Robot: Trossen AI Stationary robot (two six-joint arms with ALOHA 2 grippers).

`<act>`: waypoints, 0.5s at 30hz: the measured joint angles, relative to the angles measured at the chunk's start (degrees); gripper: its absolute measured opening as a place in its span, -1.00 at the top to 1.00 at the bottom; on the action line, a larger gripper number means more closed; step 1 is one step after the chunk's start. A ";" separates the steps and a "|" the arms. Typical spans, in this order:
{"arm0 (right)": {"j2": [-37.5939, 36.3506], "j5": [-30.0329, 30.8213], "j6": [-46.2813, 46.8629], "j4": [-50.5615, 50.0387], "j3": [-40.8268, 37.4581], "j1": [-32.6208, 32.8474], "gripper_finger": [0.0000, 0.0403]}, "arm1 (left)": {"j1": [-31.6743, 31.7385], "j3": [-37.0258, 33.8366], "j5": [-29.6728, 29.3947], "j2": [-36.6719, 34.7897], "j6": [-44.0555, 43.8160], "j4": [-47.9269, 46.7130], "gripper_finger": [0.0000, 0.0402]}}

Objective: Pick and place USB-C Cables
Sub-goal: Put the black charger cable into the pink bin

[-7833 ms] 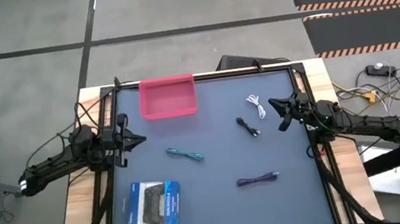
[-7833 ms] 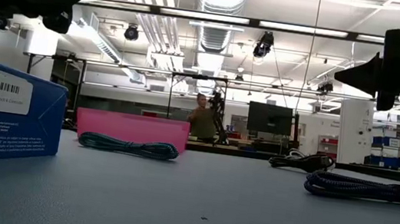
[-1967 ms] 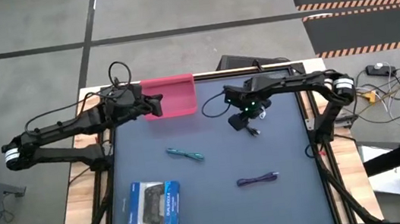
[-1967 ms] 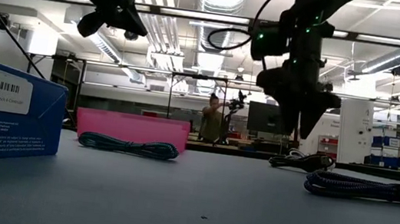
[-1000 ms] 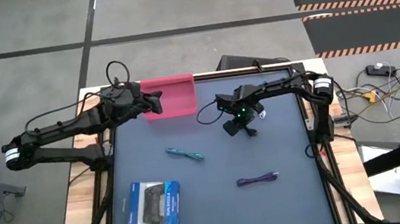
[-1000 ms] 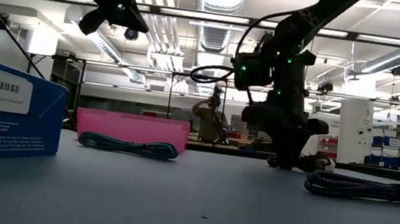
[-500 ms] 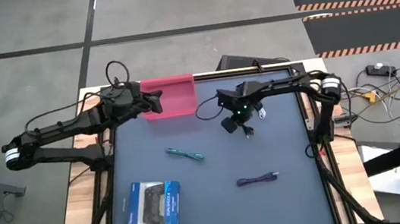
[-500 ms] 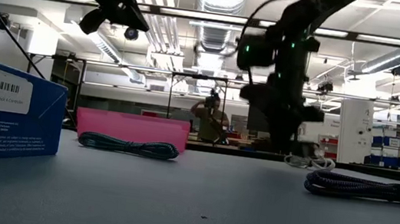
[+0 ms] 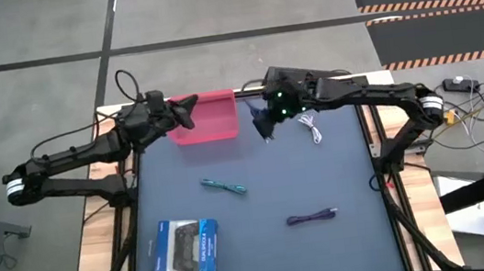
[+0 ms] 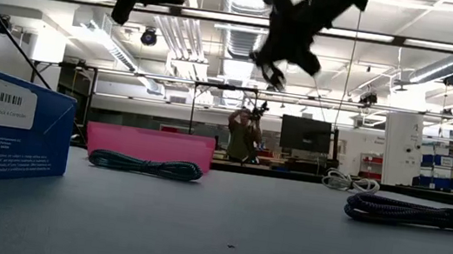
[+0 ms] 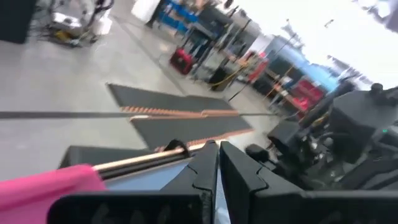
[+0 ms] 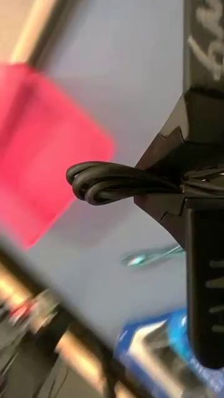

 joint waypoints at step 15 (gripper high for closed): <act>-2.10 -7.07 -8.17 18.92 3.95 -4.88 0.86 | -1.64 0.06 6.77 0.30 1.57 14.01 0.98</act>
